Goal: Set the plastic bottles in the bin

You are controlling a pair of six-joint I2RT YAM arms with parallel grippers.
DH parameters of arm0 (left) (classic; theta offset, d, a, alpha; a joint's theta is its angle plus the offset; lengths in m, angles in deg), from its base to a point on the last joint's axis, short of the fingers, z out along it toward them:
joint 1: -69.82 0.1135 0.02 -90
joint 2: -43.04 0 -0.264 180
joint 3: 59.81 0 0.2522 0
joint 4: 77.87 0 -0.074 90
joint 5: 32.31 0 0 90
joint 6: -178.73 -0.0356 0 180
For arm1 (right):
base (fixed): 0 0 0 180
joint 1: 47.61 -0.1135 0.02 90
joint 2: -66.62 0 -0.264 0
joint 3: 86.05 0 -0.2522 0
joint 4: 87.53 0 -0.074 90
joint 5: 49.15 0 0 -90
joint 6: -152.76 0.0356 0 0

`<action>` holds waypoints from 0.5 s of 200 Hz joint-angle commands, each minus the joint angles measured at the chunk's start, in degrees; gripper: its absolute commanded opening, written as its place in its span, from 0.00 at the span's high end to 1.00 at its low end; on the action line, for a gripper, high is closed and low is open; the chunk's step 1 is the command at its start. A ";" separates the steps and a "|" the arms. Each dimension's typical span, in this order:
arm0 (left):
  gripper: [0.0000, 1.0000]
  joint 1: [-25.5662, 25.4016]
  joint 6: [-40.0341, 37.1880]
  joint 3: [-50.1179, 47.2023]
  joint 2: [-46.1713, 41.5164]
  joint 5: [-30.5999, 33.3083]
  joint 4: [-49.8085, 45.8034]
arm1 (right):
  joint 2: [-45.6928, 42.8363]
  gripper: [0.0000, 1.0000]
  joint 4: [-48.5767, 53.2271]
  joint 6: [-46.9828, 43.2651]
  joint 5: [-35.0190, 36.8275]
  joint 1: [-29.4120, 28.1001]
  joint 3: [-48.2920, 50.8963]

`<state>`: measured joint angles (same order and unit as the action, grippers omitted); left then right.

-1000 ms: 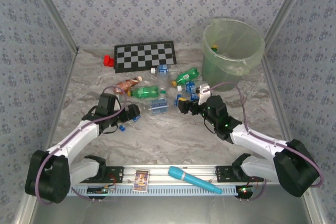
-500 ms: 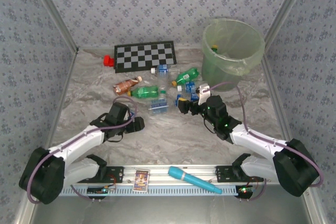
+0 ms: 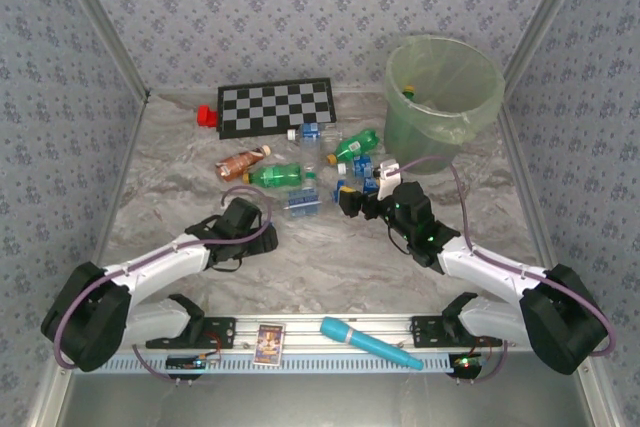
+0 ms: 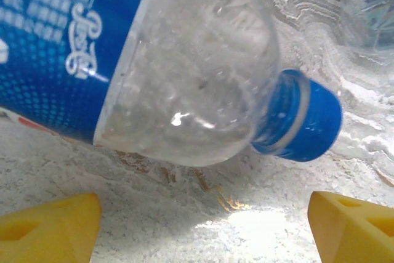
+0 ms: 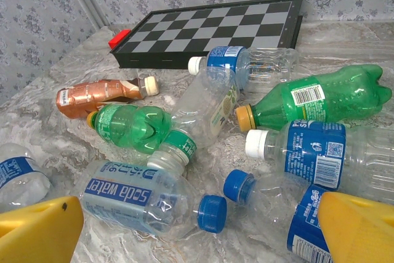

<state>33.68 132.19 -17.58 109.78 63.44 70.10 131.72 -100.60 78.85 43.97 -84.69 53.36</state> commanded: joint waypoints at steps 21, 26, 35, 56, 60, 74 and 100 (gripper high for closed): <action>0.10 0.61 1.28 2.67 -3.11 5.41 -3.81 | 0.02 0.00 -0.37 0.94 -0.30 -0.30 -1.82; 0.09 0.95 1.05 2.61 -3.20 5.27 -4.01 | 0.03 0.00 -0.33 0.87 -0.23 -0.31 -1.82; 0.08 1.60 0.60 2.56 -3.22 5.26 -4.26 | -0.11 0.00 -0.31 0.88 -0.22 -0.29 -1.82; 0.07 4.04 -0.35 2.52 -3.22 3.18 -3.38 | 0.01 0.00 -0.41 0.98 -0.36 -0.36 -1.82; 0.07 4.36 -0.46 2.55 -3.20 2.30 -2.87 | 0.00 0.00 -0.35 0.96 -0.39 -0.44 -1.82; 0.06 4.53 -0.48 2.64 -3.15 -0.31 -0.67 | 0.16 0.00 -0.42 1.00 -0.30 -0.41 -1.81; 0.05 2.80 1.31 4.24 -2.21 0.06 -0.55 | 0.18 0.00 -0.42 0.92 -0.21 -0.38 -1.82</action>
<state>37.86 132.76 -16.20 107.20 64.32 69.05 131.72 -100.60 78.87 43.97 -84.69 53.36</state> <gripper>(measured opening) 0.948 0.996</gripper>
